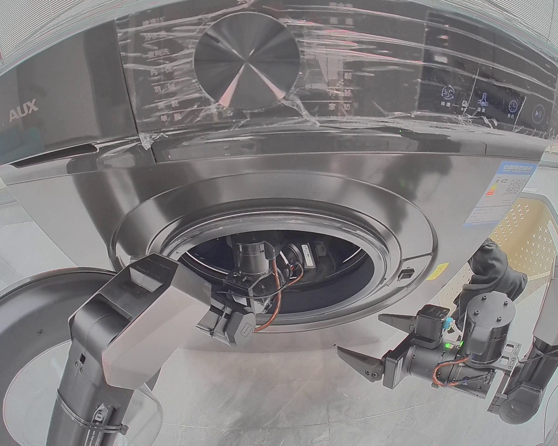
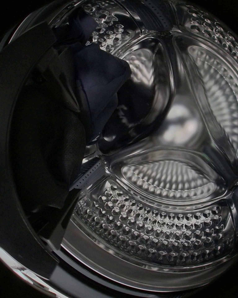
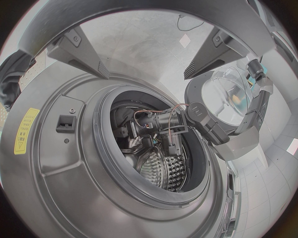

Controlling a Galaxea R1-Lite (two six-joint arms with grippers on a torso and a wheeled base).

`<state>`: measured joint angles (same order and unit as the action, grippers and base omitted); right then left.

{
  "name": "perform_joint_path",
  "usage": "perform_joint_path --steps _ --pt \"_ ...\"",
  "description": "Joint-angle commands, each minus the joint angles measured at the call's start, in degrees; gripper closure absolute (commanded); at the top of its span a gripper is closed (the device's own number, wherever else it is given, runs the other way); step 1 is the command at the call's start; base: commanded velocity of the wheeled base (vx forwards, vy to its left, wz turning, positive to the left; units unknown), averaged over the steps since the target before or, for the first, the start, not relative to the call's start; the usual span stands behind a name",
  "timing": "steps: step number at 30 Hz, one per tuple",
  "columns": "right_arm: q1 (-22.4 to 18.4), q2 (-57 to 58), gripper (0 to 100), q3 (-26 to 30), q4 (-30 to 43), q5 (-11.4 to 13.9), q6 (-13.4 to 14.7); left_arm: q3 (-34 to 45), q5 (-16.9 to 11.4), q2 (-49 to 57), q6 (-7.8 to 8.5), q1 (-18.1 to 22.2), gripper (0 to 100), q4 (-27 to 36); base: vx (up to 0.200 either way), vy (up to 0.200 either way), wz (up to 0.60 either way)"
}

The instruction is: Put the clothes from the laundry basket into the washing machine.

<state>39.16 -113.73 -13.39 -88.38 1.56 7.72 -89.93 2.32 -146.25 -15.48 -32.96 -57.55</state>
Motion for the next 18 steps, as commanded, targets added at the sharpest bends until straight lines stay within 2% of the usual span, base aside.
perform_joint_path --steps 1,2,3,5,9,12,18 --pt "-0.04 0.0 0 0.03 -0.04 0.02 0.02 -1.21 0.14 -2.64 1.07 0.18 0 -0.1 0.0 0.0 0.0" --pt "0.04 0.0 0 0.03 -0.04 0.02 0.02 -2.18 0.32 -3.25 2.39 0.36 100 -0.37 0.0 0.0 0.0" --pt "0.04 0.0 0 -0.06 -0.04 0.02 -0.07 -3.59 0.67 -3.69 3.27 0.44 100 -0.9 0.0 0.0 0.0" --pt "0.04 0.0 0 0.03 -0.04 0.02 -0.07 -6.57 1.2 -4.04 3.62 0.62 100 -2.21 0.0 0.0 0.0" --pt "0.04 -0.09 0 0.03 -0.04 0.02 0.02 -16.95 5.42 -6.94 4.14 1.41 100 -2.04 0.0 0.0 0.0" --pt "0.04 -0.09 0 0.03 -0.04 0.02 0.02 -23.8 6.65 -9.32 5.02 2.38 100 -0.72 0.0 0.0 0.0" --pt "-0.04 0.0 0 0.03 -0.04 0.11 0.02 -24.66 9.2 -10.19 5.02 3.87 100 1.74 0.0 0.0 0.0"
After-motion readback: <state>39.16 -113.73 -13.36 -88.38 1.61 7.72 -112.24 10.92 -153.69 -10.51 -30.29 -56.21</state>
